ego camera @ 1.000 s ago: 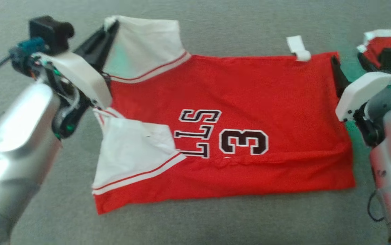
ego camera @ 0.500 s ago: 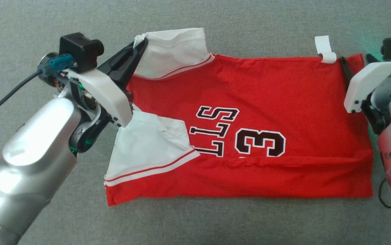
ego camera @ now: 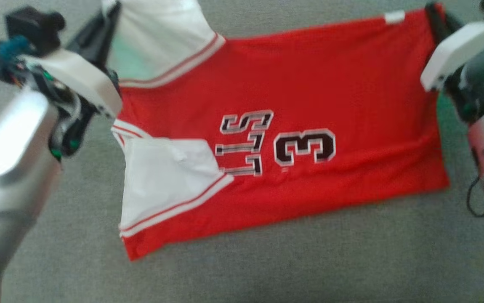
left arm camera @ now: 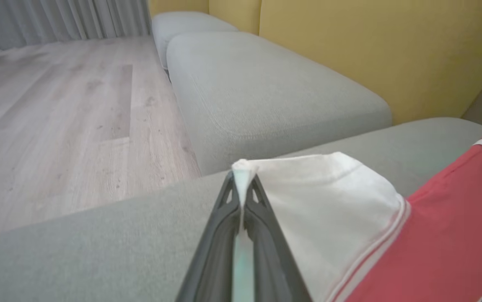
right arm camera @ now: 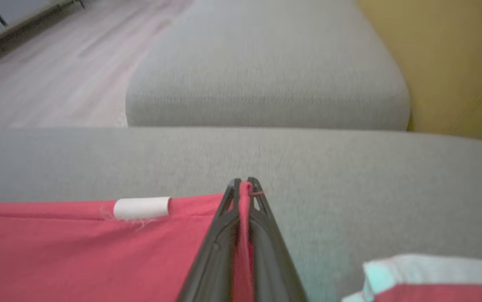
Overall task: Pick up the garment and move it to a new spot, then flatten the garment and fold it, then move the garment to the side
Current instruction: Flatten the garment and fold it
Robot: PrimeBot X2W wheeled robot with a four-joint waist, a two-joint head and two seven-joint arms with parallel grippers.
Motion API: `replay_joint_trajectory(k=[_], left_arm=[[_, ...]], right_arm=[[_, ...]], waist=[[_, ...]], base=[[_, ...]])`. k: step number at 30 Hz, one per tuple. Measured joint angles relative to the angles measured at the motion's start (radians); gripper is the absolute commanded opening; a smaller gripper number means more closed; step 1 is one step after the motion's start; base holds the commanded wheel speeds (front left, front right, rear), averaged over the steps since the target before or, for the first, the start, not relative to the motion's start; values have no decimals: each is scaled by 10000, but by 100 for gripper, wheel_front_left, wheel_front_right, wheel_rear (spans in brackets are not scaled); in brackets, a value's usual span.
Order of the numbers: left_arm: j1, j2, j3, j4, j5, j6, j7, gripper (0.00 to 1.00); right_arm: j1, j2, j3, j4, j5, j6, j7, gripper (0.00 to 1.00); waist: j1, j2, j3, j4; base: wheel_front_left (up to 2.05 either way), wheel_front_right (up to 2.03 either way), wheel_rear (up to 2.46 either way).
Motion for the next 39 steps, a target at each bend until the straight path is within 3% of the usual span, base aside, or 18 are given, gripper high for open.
replay_joint_trajectory(k=[11, 23, 31, 39], left_arm=[[-2004, -663, 575, 2243, 121, -372, -1223, 0], [-1825, -1047, 104, 2736, -320, -940, -1432, 0], [-416, -460, -790, 1229, -1632, -1014, -313, 0], [801, 740, -1628, -662, -2638, -1014, 744, 0]], right_arm=[[-1307, -171, 163, 324, 826, 2, -1175, 0], [-1417, -313, 742, 968, 1639, 2, -1547, 0], [-511, -884, 2057, 767, 2631, 0, -420, 0], [556, -1781, 3277, 280, 3639, 0, 790, 0]], waist=[[1, 0, 376, -362], [0, 0, 88, -101], [-2, 0, -510, 58], [-2, 0, -1134, 207]], base=[[0, 0, 0], [0, 0, 0], [0, 0, 0], [0, 0, 0]])
